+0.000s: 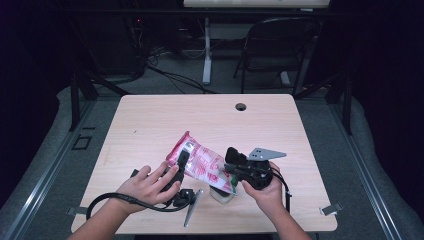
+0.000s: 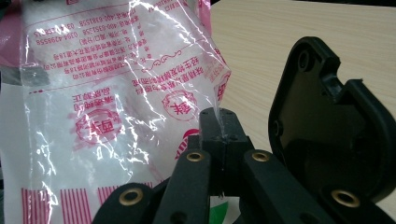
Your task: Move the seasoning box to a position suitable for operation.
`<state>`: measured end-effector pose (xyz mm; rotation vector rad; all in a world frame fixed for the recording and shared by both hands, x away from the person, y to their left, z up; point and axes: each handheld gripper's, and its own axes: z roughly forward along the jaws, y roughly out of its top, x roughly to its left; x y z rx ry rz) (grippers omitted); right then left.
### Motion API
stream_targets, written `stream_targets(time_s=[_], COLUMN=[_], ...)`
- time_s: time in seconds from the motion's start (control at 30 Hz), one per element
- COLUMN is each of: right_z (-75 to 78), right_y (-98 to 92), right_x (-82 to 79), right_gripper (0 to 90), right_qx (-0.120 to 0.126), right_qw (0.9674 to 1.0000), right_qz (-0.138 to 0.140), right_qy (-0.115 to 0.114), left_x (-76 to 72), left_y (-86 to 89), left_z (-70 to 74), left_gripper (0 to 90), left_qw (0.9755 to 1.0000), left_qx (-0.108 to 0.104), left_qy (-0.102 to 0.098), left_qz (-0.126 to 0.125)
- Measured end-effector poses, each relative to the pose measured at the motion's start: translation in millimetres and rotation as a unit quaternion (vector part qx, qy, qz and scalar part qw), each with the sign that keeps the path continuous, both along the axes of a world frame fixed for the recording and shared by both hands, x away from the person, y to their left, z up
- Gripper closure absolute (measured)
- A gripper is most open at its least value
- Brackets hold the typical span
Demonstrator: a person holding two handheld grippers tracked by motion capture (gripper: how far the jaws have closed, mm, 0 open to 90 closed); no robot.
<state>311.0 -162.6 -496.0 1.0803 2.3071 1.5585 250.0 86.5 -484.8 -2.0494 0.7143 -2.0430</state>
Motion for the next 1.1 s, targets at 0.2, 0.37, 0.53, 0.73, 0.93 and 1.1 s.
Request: stream_targets(time_s=[0.2,0.37,0.53,0.73,0.93,1.1], right_z=[-1.0,-0.8,-1.2,-1.0,-1.1,-2.4], right_y=[1.3,0.8,-0.1,-0.1,-1.4,-1.7], right_x=[-1.0,-2.0,-2.6,-3.4,-2.5,-1.2], right_gripper=[90.0,90.0,90.0,90.0,90.0,90.0], right_qx=[0.002,-0.002,-0.004,0.004,0.005,0.001], right_qw=[1.0000,1.0000,1.0000,0.9999,1.0000,1.0000], right_qz=[-0.005,-0.005,-0.006,-0.009,-0.005,-0.007], right_qy=[-0.002,-0.004,-0.006,-0.007,-0.004,-0.003], left_x=[-1.6,-2.2,-3.1,-2.9,-2.7,-0.6], left_y=[0.3,-0.2,-2.1,-2.6,-3.8,-4.4], left_z=[-0.5,-0.6,0.6,2.9,2.4,0.1], left_gripper=[77.4,77.8,78.1,78.5,78.7,78.7], left_qw=[1.0000,1.0000,1.0000,1.0000,0.9999,1.0000], left_qx=[-0.004,-0.007,0.001,-0.004,-0.001,0.000], left_qy=[0.000,-0.003,-0.003,-0.003,-0.010,-0.007], left_qz=[-0.002,-0.005,-0.005,-0.007,-0.007,-0.006])
